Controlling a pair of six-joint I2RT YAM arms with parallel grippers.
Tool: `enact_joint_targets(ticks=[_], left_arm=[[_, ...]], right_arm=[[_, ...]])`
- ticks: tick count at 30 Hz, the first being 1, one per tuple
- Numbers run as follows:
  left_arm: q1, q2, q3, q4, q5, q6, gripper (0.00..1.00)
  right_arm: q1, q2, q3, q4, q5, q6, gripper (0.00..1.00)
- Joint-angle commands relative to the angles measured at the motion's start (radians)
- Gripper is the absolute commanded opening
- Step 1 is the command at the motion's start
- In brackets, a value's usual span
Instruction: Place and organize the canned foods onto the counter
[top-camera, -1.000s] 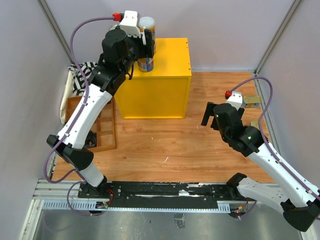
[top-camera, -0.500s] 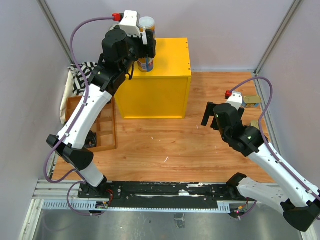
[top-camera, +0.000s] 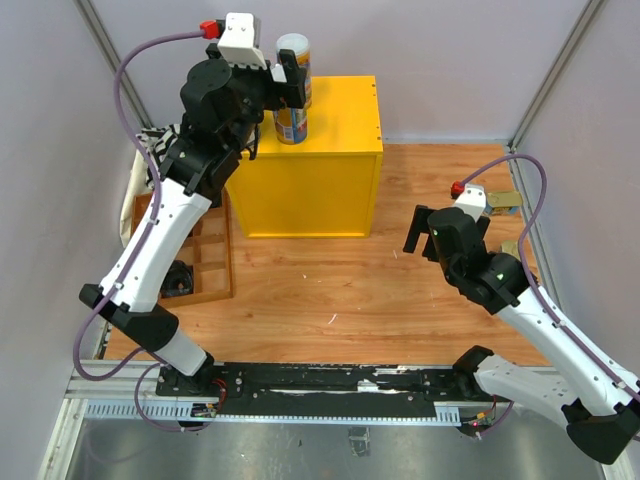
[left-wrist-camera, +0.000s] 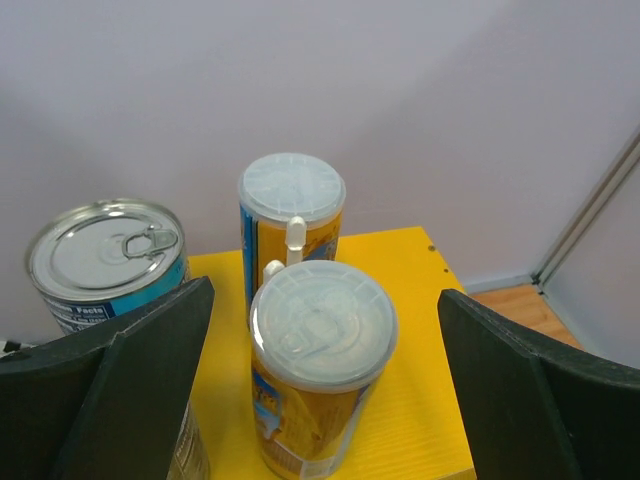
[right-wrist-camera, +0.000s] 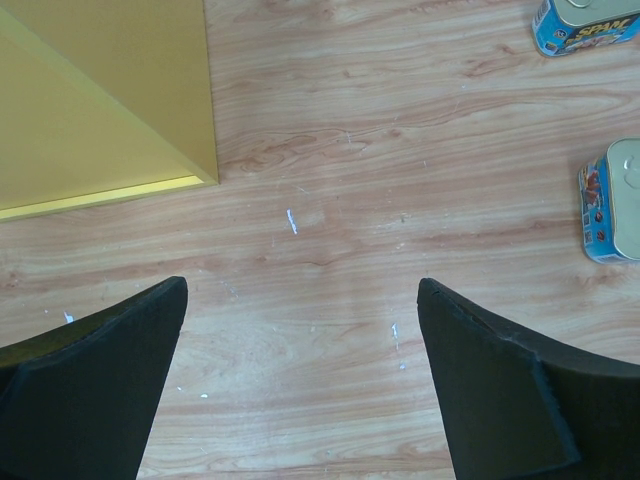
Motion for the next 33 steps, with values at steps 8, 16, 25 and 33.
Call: enact_joint_targets(ticks=[8, 16, 25, 33], left_arm=[[-0.097, -0.132, -0.043, 0.072, -0.063, 0.051, 0.99], [-0.252, -0.289, -0.256, 0.125, -0.096, 0.050, 0.98], [-0.466, -0.399, -0.527, 0.194, -0.148, -0.031, 0.97], [-0.614, -0.444, -0.701, 0.263, -0.170, -0.121, 0.96]], right_arm=[[-0.060, -0.024, 0.006, -0.065, 0.048, 0.025, 0.98], [-0.262, -0.017, -0.015, -0.107, 0.002, 0.025, 0.98], [-0.560, 0.050, -0.024, -0.148, -0.095, 0.012, 0.98], [-0.750, 0.148, -0.022, -0.138, -0.098, -0.020, 0.98]])
